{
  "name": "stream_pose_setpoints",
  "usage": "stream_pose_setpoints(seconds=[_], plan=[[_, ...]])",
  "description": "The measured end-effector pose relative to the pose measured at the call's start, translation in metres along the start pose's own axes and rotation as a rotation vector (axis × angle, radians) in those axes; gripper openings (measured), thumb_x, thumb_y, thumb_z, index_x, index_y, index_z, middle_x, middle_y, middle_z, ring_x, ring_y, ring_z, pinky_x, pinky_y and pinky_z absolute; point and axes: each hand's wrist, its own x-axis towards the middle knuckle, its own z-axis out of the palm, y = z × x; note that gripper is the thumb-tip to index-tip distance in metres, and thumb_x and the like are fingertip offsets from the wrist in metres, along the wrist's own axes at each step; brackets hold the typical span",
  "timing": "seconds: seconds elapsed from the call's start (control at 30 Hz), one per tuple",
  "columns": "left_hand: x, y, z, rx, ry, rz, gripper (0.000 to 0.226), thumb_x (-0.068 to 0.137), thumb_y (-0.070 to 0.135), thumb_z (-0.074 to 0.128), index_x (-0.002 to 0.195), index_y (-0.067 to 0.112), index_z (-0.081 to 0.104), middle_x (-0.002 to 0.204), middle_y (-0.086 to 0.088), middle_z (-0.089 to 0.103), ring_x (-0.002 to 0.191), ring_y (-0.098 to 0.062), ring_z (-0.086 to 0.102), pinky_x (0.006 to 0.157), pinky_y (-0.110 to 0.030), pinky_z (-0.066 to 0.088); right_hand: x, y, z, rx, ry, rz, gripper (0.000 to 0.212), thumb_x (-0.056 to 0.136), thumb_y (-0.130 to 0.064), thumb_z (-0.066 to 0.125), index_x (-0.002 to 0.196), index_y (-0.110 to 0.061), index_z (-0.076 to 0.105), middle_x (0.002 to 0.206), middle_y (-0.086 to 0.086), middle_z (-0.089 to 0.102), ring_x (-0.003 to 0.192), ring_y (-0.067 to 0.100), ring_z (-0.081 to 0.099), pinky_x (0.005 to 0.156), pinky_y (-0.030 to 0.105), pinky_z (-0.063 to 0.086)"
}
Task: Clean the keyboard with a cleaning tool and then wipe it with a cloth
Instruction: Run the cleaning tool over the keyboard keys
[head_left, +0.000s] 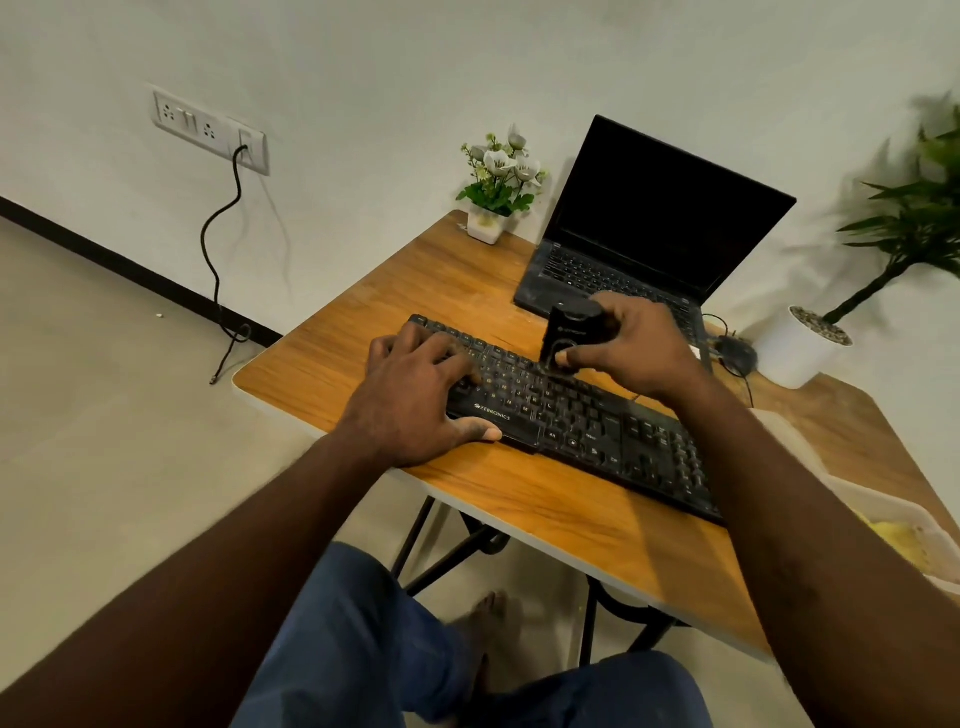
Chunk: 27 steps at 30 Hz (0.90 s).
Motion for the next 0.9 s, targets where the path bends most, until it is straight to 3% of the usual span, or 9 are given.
stream_pose_setpoints(seconds=[0.1,0.23,0.3,0.43,0.53,0.63,0.73,0.9], plan=[[0.001,0.002,0.002,0.015,0.017,0.005,0.079,0.071,0.095,0.046,0.126,0.04,0.057,0.137,0.012,0.051,0.133,-0.017,0.031,0.109,-0.044,0.028,0.017,-0.006,0.016,-0.085,-0.013,-0.026,0.036,0.074,-0.026,0.092,0.101,-0.028,0.068,0.095,-0.014,0.068,0.092,0.009,0.066,0.07,0.018,0.046],[0.0,0.001,0.004,0.003,0.02,0.006,0.079,0.069,0.097,0.045,0.123,0.04,0.058,0.136,0.013,0.051,0.132,-0.017,0.032,0.109,-0.045,0.029,0.012,-0.008,0.013,-0.071,-0.145,0.0,0.035,0.07,-0.028,0.093,0.096,-0.028,0.07,0.091,-0.011,0.072,0.086,0.008,0.068,0.07,0.026,0.052],[0.001,0.001,0.004,0.009,0.026,0.005,0.08,0.069,0.097,0.046,0.123,0.04,0.058,0.137,0.012,0.051,0.132,-0.018,0.032,0.109,-0.046,0.03,0.006,-0.009,0.007,0.006,-0.207,-0.011,0.035,0.07,-0.026,0.094,0.097,-0.027,0.071,0.09,-0.008,0.074,0.083,0.007,0.071,0.068,0.022,0.05],[0.002,0.001,0.006,0.01,0.024,0.002,0.078,0.07,0.096,0.046,0.123,0.04,0.058,0.135,0.012,0.051,0.131,-0.018,0.032,0.108,-0.045,0.03,-0.005,-0.015,0.014,-0.031,-0.134,-0.03,0.036,0.072,-0.026,0.093,0.098,-0.032,0.068,0.094,-0.012,0.071,0.082,0.0,0.068,0.06,0.01,0.049],[0.001,0.002,0.006,0.02,0.029,0.0,0.077,0.071,0.095,0.046,0.123,0.04,0.057,0.134,0.013,0.051,0.131,-0.017,0.032,0.108,-0.045,0.03,-0.013,-0.018,0.014,-0.013,-0.216,-0.047,0.037,0.071,-0.026,0.093,0.101,-0.028,0.07,0.095,-0.009,0.074,0.083,0.002,0.07,0.068,0.019,0.057],[0.0,0.002,0.005,0.028,0.025,0.001,0.078,0.071,0.096,0.045,0.123,0.04,0.057,0.135,0.012,0.051,0.132,-0.018,0.032,0.108,-0.045,0.031,-0.019,-0.019,0.015,0.001,-0.157,-0.056,0.039,0.073,-0.028,0.091,0.106,-0.029,0.071,0.098,-0.012,0.073,0.088,0.001,0.069,0.071,0.02,0.055],[0.0,0.003,0.004,0.03,0.026,0.003,0.078,0.071,0.096,0.044,0.123,0.039,0.058,0.136,0.013,0.051,0.132,-0.018,0.033,0.108,-0.045,0.031,-0.029,-0.017,0.017,0.036,-0.244,-0.066,0.036,0.072,-0.026,0.092,0.101,-0.027,0.071,0.096,-0.008,0.074,0.086,0.006,0.071,0.074,0.033,0.061],[0.0,0.003,0.004,0.021,0.032,0.003,0.075,0.071,0.094,0.05,0.122,0.039,0.058,0.135,0.012,0.051,0.132,-0.018,0.033,0.109,-0.046,0.031,-0.042,-0.008,0.009,0.026,-0.189,-0.042,0.036,0.073,-0.027,0.091,0.103,-0.03,0.07,0.096,-0.008,0.074,0.087,0.005,0.07,0.079,0.038,0.062]])
